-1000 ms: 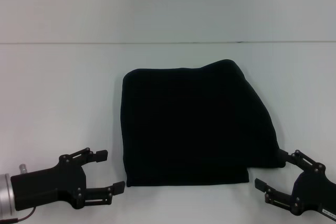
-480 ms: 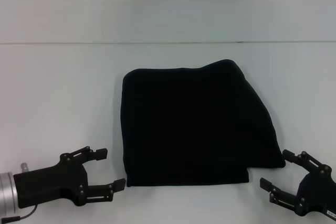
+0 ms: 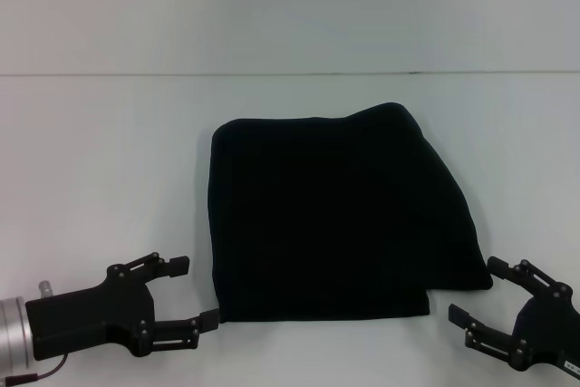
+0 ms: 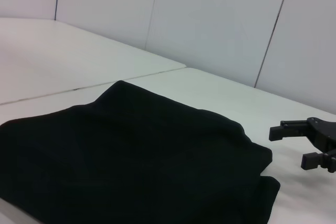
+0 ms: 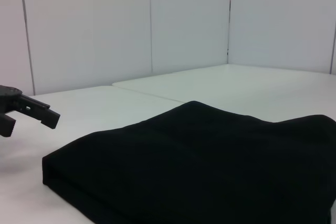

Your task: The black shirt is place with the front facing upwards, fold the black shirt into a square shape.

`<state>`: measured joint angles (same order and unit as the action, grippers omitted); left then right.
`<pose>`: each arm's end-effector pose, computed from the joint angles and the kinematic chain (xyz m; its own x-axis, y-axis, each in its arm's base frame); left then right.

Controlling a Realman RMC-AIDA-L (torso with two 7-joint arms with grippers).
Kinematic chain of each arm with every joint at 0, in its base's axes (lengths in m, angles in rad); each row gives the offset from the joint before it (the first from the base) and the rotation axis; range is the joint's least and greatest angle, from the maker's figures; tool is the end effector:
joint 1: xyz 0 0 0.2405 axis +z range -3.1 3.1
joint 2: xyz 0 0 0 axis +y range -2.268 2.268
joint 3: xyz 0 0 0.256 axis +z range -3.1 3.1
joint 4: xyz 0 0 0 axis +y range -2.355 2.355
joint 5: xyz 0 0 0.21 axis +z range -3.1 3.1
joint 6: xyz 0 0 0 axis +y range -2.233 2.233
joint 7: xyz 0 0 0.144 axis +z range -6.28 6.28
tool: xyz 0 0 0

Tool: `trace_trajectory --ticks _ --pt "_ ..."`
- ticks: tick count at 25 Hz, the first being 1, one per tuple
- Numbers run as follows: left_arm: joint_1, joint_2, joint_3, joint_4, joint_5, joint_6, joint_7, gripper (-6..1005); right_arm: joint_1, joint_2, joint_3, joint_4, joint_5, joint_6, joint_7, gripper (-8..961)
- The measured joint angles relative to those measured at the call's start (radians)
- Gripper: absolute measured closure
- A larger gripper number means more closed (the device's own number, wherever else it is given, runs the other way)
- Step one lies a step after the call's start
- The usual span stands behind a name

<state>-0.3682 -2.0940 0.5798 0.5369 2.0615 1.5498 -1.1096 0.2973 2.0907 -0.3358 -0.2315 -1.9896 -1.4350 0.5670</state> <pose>-0.3220 0.2678 -0.0198 0.7868 0.3449 0.5118 0.5032 -0.8387 -0.2083 0.3510 0.2349 -0.0447 0.8147 -0.1520 -0.5596 -0.4747 -0.7291 -0.4930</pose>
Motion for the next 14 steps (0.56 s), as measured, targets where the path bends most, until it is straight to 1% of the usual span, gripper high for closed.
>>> trace_trajectory --ticks 14 --pt "-0.002 0.000 0.000 0.000 -0.014 0.011 0.001 49 -0.005 0.000 0.023 -0.004 0.000 -0.021 0.001 38"
